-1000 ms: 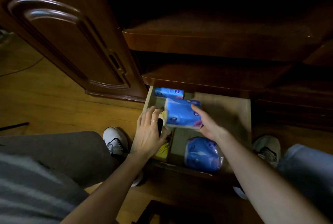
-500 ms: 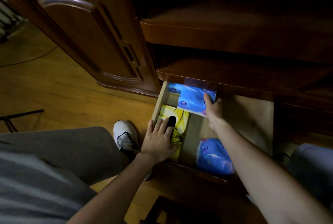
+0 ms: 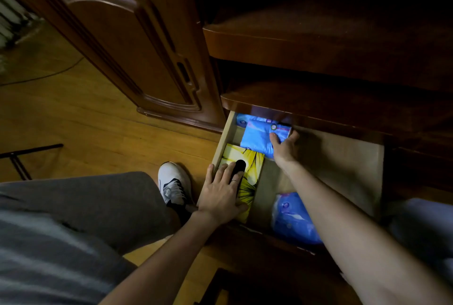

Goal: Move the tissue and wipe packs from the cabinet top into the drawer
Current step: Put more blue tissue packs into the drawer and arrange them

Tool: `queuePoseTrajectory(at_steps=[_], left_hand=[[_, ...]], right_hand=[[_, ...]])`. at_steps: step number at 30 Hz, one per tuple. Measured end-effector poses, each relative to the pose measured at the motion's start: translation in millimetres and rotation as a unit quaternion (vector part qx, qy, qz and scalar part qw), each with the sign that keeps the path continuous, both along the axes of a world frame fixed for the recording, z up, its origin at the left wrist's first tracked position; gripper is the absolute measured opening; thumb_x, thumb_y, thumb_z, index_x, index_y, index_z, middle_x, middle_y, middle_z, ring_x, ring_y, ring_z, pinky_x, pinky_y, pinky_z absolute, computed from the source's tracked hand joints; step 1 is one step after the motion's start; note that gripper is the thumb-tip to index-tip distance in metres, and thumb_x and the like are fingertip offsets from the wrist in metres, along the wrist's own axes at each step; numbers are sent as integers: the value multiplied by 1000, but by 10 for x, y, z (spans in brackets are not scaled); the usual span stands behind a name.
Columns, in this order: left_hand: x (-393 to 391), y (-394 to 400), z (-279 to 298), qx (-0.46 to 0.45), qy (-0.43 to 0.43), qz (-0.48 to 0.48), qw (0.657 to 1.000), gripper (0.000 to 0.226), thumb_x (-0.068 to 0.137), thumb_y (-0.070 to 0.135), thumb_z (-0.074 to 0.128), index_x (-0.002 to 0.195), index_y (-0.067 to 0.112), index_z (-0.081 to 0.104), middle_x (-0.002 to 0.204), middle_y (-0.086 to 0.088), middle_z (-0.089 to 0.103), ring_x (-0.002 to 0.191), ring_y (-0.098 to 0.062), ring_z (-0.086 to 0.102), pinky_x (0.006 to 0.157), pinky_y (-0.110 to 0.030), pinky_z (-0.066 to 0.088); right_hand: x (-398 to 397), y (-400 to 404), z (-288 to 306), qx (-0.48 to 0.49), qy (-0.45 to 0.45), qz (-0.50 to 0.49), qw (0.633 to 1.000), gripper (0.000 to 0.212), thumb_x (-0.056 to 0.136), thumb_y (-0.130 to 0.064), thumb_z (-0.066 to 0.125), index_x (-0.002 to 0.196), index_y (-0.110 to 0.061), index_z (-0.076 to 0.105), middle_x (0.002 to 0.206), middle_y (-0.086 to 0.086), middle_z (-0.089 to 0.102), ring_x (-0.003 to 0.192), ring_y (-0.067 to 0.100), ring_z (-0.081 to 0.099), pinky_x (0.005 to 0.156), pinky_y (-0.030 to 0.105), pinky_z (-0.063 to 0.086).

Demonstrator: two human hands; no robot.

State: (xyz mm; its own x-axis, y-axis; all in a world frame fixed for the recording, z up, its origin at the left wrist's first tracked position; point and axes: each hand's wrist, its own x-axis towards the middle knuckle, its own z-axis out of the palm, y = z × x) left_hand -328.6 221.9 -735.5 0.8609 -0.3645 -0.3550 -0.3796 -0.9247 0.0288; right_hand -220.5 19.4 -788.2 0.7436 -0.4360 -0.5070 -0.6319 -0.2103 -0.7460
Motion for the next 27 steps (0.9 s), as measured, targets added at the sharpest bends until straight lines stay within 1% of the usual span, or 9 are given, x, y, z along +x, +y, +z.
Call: queuePoseTrajectory(at_steps=[4, 9, 14, 18, 21, 23, 24, 26, 27], left_hand=[[6, 4, 8, 3, 1, -6, 1000, 96, 79, 75, 51, 158, 27, 21, 167, -7, 15, 153, -28, 11, 123, -55, -5], [12, 1, 24, 5, 2, -8, 1000, 93, 80, 74, 51, 156, 27, 26, 167, -7, 15, 153, -29, 12, 122, -56, -4], [33, 0, 15, 0, 6, -5, 1000, 93, 79, 74, 52, 155, 26, 28, 165, -8, 18, 151, -29, 15, 122, -56, -4], [93, 13, 16, -12, -18, -6, 1000, 103, 69, 78, 59, 152, 24, 31, 156, -7, 32, 140, -30, 32, 116, -53, 7], [197, 28, 10, -57, -64, 31, 996, 107, 65, 79, 63, 150, 28, 24, 153, -8, 33, 135, -30, 39, 109, -53, 22], [317, 10, -10, -76, -79, 63, 992, 118, 64, 77, 67, 157, 28, 14, 160, -10, 21, 142, -32, 31, 112, -58, 23], [389, -4, -23, -85, -72, 87, 990, 127, 62, 78, 70, 159, 28, 5, 164, -10, 11, 149, -33, 19, 116, -62, 16], [542, -21, -43, -117, -35, 164, 979, 143, 55, 79, 75, 158, 30, -12, 167, -7, -8, 154, -30, -2, 115, -65, -1], [616, -22, -49, -136, -1, 213, 968, 149, 52, 79, 77, 156, 32, -18, 167, -5, -8, 154, -29, -1, 115, -65, 0]], right_hand=[[85, 23, -18, 9, 36, 7, 999, 69, 98, -41, 61, 147, -10, 25, 141, 22, 47, 122, 40, 55, 99, 47, 48], [168, 145, -68, -32, 83, 11, 996, 71, 98, -45, 58, 147, -4, 28, 147, 24, 40, 133, 42, 45, 109, 48, 39], [184, 207, -168, -86, 124, 47, 987, 73, 97, -52, 54, 147, -6, 28, 151, 23, 31, 140, 42, 31, 116, 48, 27], [203, 193, -168, -52, 132, 55, 988, 75, 96, -54, 54, 147, -6, 27, 149, 23, 35, 138, 42, 35, 114, 51, 31], [172, 92, -117, -36, 117, 71, 990, 75, 97, -51, 57, 149, -4, 29, 151, 23, 35, 139, 42, 36, 114, 52, 32], [133, 17, -103, -25, 98, 79, 992, 71, 98, -43, 60, 149, -2, 32, 151, 24, 40, 138, 41, 41, 113, 50, 35], [107, -14, -108, -20, 89, 76, 993, 66, 98, -39, 61, 146, -1, 37, 148, 23, 45, 134, 40, 46, 110, 47, 39], [49, -43, -123, 0, 75, 54, 996, 51, 99, -32, 63, 136, -1, 48, 138, 20, 56, 123, 36, 57, 97, 40, 47], [30, -44, -127, 10, 66, 38, 997, 43, 98, -29, 64, 130, -2, 54, 131, 18, 62, 115, 34, 62, 88, 37, 49]])
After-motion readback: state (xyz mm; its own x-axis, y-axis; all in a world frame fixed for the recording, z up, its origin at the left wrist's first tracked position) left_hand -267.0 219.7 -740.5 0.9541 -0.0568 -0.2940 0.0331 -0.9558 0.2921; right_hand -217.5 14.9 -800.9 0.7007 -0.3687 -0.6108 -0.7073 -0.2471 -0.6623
